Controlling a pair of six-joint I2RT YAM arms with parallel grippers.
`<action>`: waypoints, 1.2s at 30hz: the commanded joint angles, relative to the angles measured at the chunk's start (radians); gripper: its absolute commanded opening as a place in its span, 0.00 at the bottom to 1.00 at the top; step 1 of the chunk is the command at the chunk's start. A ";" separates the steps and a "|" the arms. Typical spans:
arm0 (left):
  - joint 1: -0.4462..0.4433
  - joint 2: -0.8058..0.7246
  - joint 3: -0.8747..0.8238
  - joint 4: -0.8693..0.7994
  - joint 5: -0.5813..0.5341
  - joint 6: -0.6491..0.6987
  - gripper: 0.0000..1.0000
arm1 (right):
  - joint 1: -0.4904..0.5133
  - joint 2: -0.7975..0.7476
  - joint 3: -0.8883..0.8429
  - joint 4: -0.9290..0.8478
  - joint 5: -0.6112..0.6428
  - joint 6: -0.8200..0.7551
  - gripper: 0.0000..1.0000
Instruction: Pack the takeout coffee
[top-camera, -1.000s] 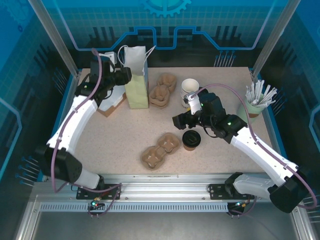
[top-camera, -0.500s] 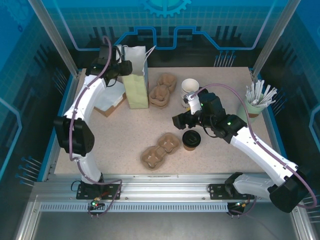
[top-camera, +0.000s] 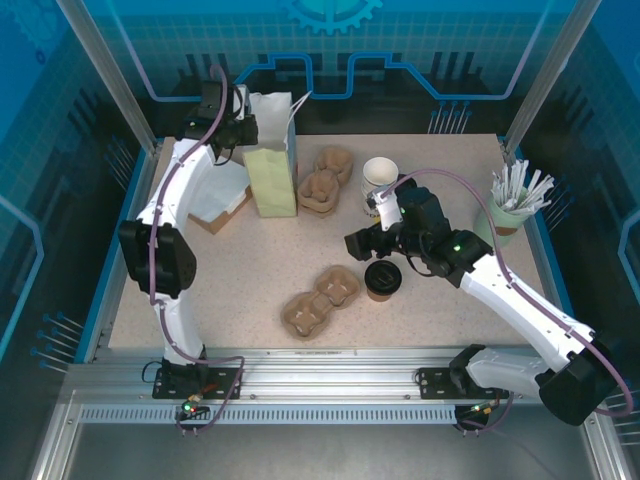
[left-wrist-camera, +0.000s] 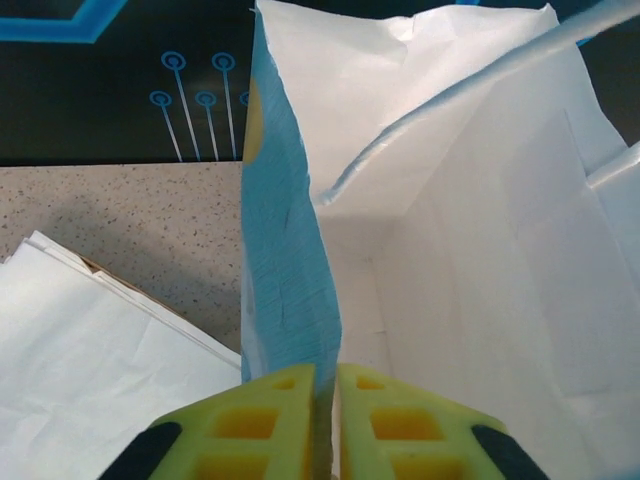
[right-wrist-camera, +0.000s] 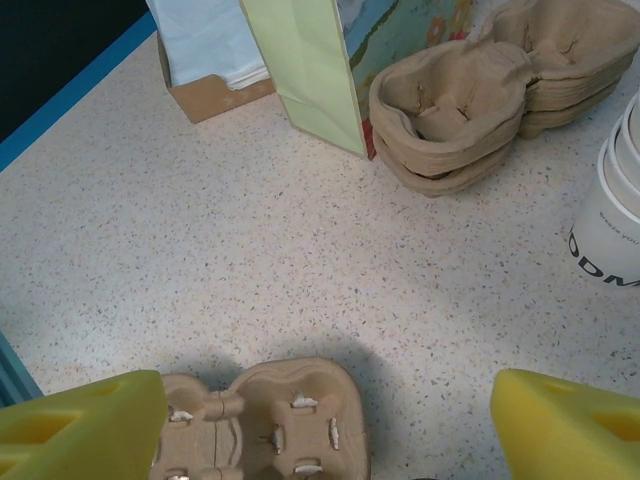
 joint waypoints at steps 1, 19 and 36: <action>0.017 0.012 0.057 -0.052 -0.025 0.041 0.09 | 0.018 -0.018 -0.014 -0.008 0.020 0.008 0.86; 0.017 -0.522 -0.411 -0.064 -0.094 0.087 0.00 | 0.019 -0.056 0.021 -0.070 0.036 -0.028 0.87; 0.013 -0.874 -0.647 -0.160 0.258 0.169 0.00 | 0.011 -0.099 0.027 -0.087 0.027 -0.103 0.87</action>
